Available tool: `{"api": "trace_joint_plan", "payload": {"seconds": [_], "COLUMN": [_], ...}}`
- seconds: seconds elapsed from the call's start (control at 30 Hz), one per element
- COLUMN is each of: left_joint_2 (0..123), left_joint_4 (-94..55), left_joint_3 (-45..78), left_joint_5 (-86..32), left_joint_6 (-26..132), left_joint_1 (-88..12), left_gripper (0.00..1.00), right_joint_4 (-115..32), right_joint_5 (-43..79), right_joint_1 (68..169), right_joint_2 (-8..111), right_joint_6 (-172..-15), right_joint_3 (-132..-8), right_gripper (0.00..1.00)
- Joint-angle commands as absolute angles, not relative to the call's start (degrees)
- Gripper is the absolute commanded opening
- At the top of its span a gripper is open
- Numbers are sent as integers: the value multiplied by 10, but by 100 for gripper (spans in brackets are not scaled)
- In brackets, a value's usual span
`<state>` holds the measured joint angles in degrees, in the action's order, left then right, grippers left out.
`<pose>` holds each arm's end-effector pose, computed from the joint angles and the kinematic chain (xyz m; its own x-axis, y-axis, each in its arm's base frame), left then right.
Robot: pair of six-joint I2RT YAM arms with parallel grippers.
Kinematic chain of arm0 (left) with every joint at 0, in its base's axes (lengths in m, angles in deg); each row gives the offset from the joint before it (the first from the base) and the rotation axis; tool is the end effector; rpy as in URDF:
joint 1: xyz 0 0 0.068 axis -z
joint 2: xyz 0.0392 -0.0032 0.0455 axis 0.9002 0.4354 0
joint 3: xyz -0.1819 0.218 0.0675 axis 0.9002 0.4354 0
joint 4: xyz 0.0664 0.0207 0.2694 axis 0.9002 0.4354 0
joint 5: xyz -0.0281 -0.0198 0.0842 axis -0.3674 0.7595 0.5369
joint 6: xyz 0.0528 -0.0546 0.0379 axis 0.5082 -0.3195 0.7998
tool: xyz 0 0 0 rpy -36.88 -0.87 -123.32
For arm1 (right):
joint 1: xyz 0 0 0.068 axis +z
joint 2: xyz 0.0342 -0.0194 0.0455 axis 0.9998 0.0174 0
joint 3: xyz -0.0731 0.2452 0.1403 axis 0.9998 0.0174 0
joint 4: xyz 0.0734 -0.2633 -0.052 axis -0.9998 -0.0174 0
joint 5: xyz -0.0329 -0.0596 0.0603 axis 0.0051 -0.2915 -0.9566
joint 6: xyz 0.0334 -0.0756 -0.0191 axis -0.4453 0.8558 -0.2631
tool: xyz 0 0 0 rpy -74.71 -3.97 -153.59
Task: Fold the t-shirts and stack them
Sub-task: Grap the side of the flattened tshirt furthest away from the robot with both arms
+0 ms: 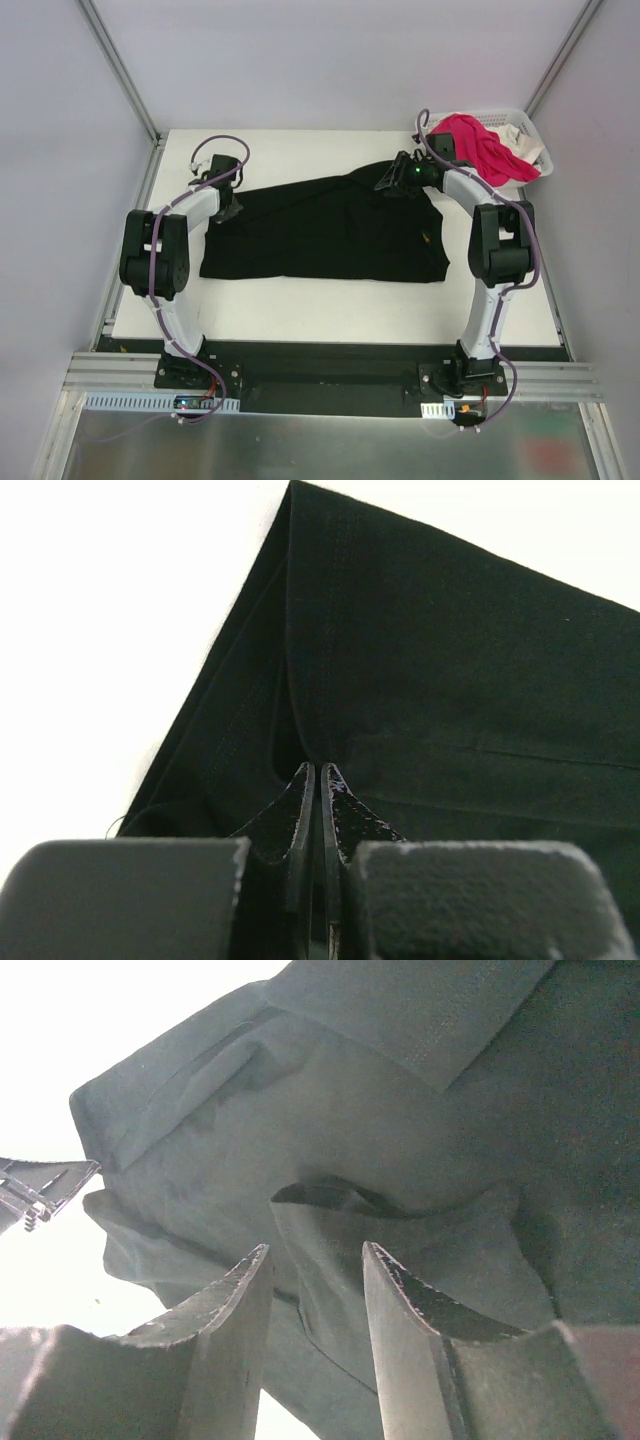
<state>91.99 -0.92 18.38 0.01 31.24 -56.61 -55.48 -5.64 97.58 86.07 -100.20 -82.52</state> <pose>0.4345 -0.0339 0.1691 -0.6111 -0.4483 -0.6524 -0.4902 0.8614 -0.1328 0.4948 0.1135 0.2083 -0.7631 0.0879 -0.6403 -0.3376 0.7906 0.5108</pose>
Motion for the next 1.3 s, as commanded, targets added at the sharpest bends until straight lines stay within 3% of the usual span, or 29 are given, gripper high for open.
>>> {"api": "trace_joint_plan", "payload": {"seconds": [0.0, 0.4, 1.27], "left_joint_2": [896, 879, 859], "left_joint_4": [-6, -8, -8], "left_joint_3": [184, 175, 176], "left_joint_5": [20, 20, 43], "left_joint_6": [317, 322, 345], "left_joint_1": [-557, -550, -543], "left_gripper": [0, 0, 0], "right_joint_4": [-536, -586, -546], "right_joint_5": [-76, -66, -41], "right_joint_1": [973, 975, 973], "right_joint_2": [871, 959, 985], "right_joint_6": [-1008, -993, -1003], "right_joint_3": [-869, -958, -915], "right_gripper": [44, 44, 44]}}
